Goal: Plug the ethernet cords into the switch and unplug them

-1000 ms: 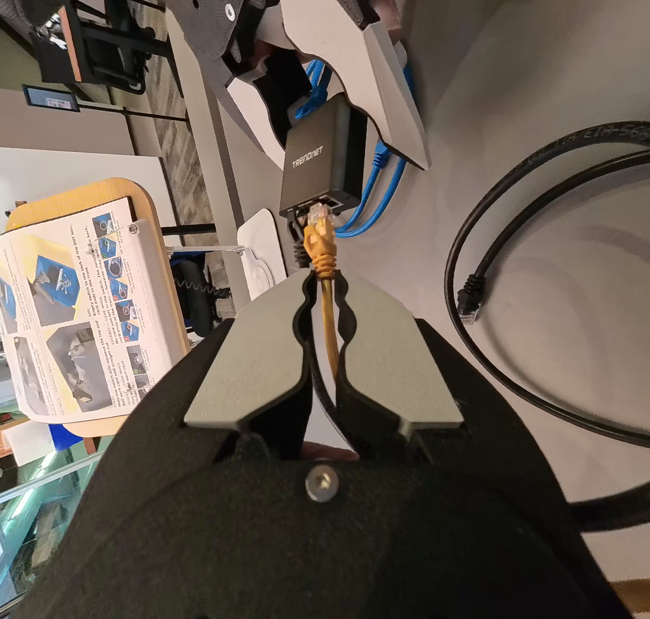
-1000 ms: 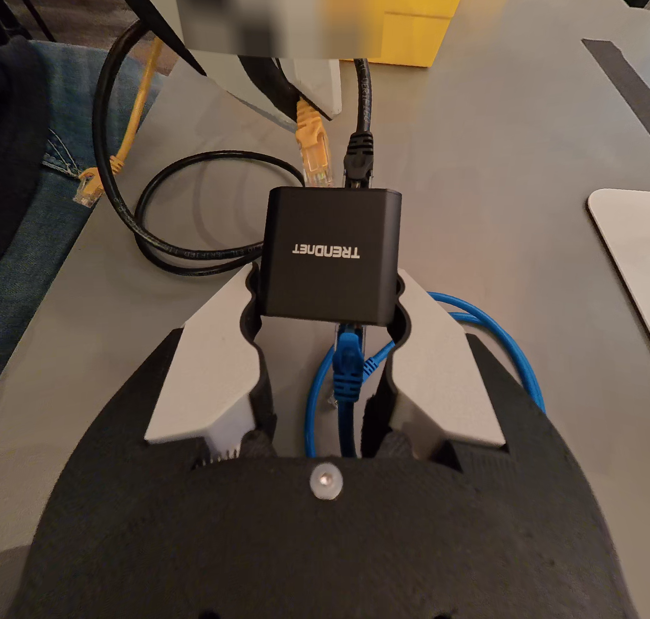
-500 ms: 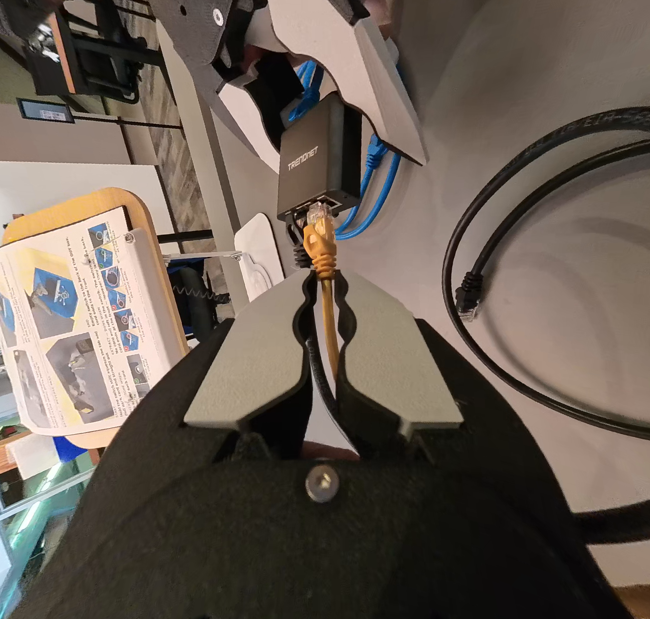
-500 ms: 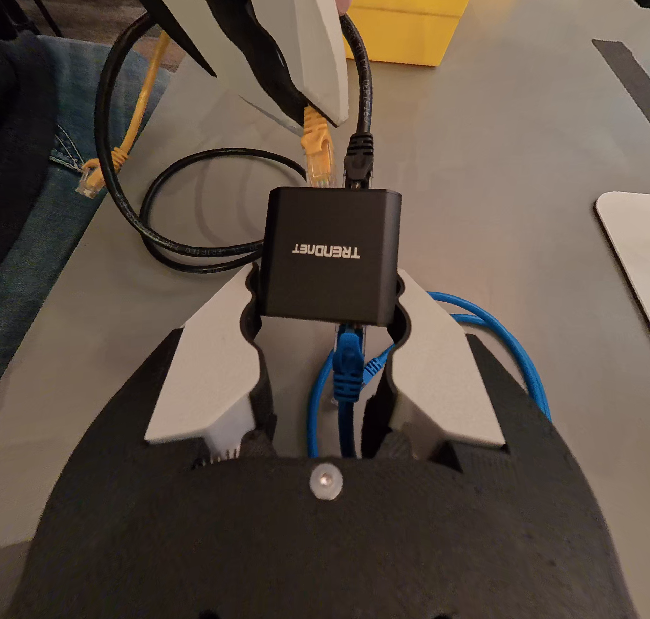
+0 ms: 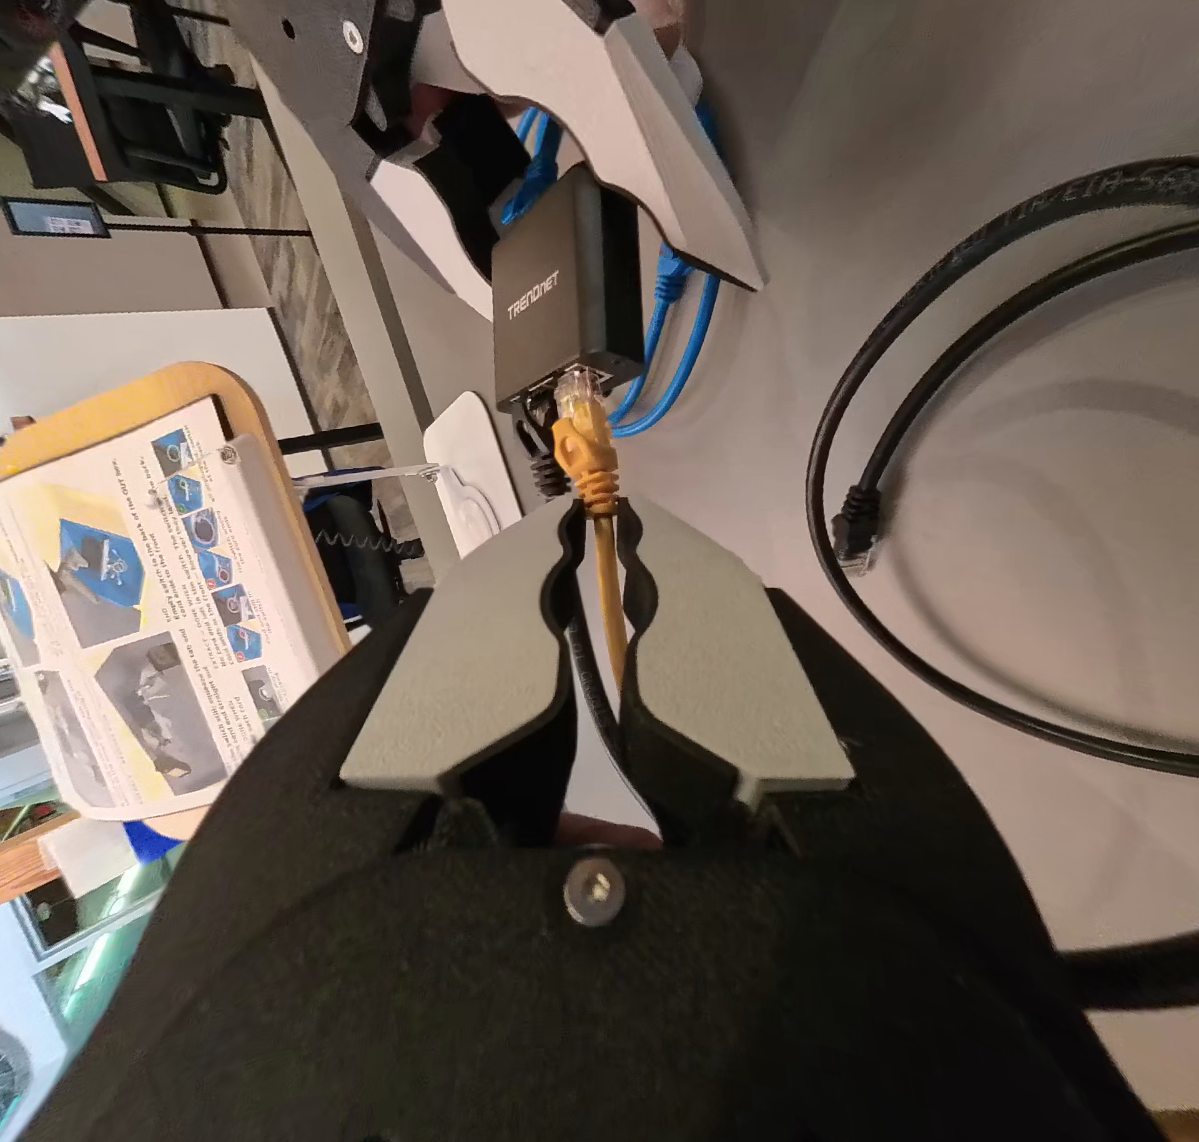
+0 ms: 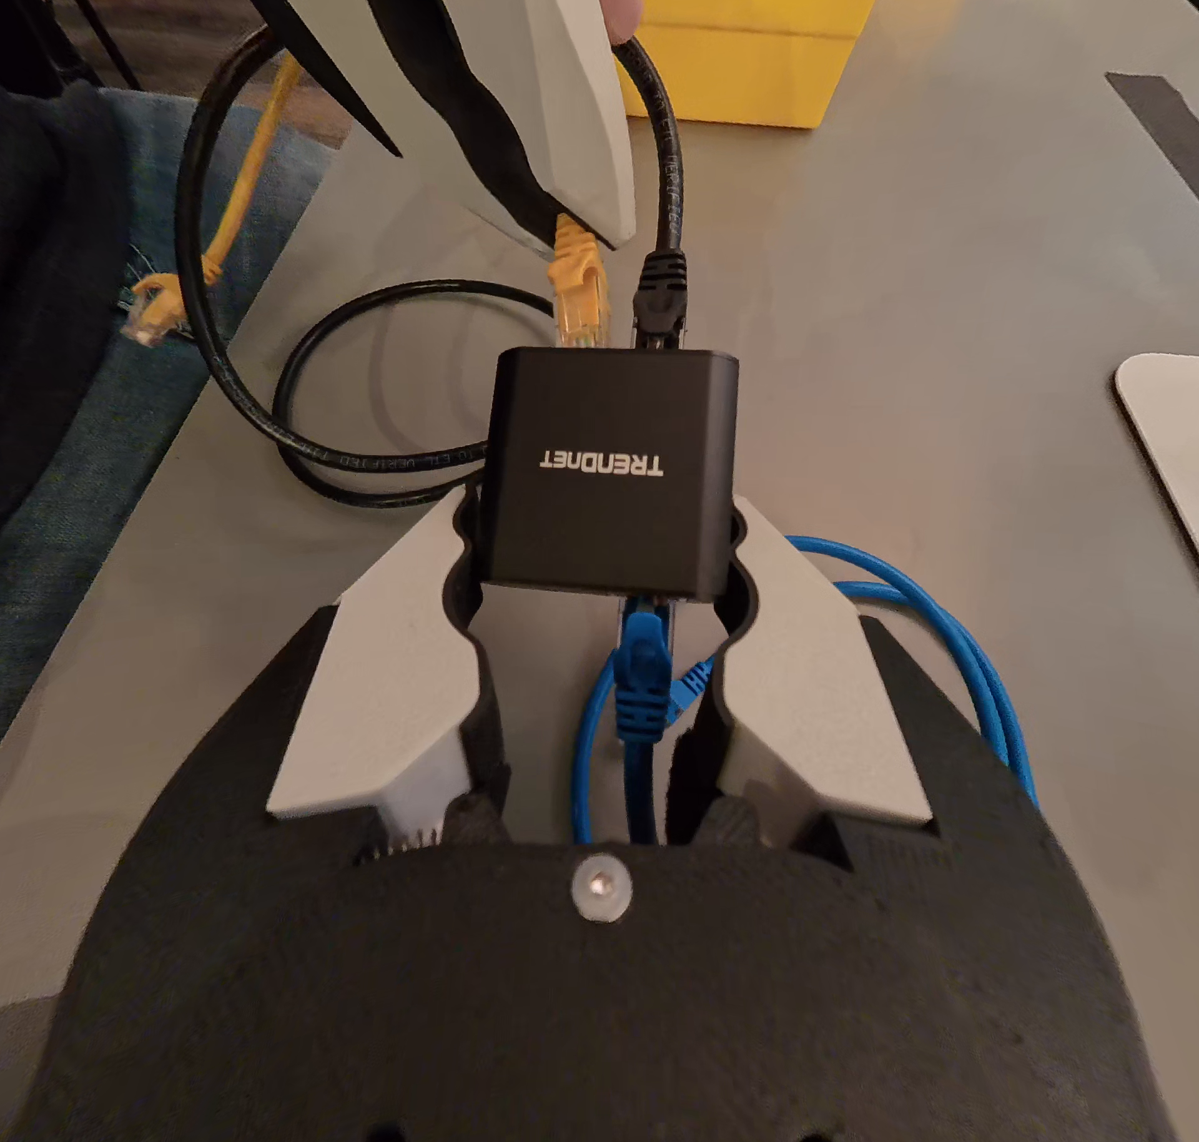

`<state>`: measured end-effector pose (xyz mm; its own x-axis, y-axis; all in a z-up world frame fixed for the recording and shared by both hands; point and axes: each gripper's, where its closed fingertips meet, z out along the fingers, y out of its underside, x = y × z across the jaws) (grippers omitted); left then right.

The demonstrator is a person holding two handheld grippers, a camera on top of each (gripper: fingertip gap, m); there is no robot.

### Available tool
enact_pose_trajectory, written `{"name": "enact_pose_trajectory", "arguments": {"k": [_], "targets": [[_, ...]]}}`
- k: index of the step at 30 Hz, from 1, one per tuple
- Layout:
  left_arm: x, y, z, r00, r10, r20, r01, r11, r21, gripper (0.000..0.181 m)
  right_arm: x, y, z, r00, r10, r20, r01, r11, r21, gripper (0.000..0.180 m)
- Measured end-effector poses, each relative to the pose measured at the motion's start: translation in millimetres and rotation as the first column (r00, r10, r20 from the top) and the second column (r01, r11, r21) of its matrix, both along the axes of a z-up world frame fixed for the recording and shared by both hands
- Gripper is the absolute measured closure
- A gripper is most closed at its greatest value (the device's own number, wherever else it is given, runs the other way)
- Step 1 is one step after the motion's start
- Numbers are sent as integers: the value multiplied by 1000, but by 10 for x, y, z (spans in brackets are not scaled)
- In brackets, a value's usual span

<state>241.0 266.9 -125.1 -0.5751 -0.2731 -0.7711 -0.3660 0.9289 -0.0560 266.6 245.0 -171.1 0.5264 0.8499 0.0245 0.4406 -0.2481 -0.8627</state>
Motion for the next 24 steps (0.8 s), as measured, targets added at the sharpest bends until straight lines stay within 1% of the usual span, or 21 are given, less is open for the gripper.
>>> {"name": "enact_pose_trajectory", "arguments": {"k": [11,13,15,20,24], "targets": [[14,30,76,1000,13,-18,-12,998,61,171,-7,-5,73,1000,4,-8,-3,999,42,109],[11,7,76,1000,12,-22,-11,999,42,171,-2,-6,80,1000,4,-11,-3,999,43,109],[8,20,68,1000,5,-24,-3,998,65,171,-5,-3,87,1000,2,-14,-1,999,46,109],[-9,-14,69,999,6,-44,-4,999,48,171,-9,-7,82,1000,6,-10,-5,999,46,109],[-18,-6,59,998,13,-68,-8,997,78,172,-1,-8,107,1000,4,-16,-3,998,55,109]]}}
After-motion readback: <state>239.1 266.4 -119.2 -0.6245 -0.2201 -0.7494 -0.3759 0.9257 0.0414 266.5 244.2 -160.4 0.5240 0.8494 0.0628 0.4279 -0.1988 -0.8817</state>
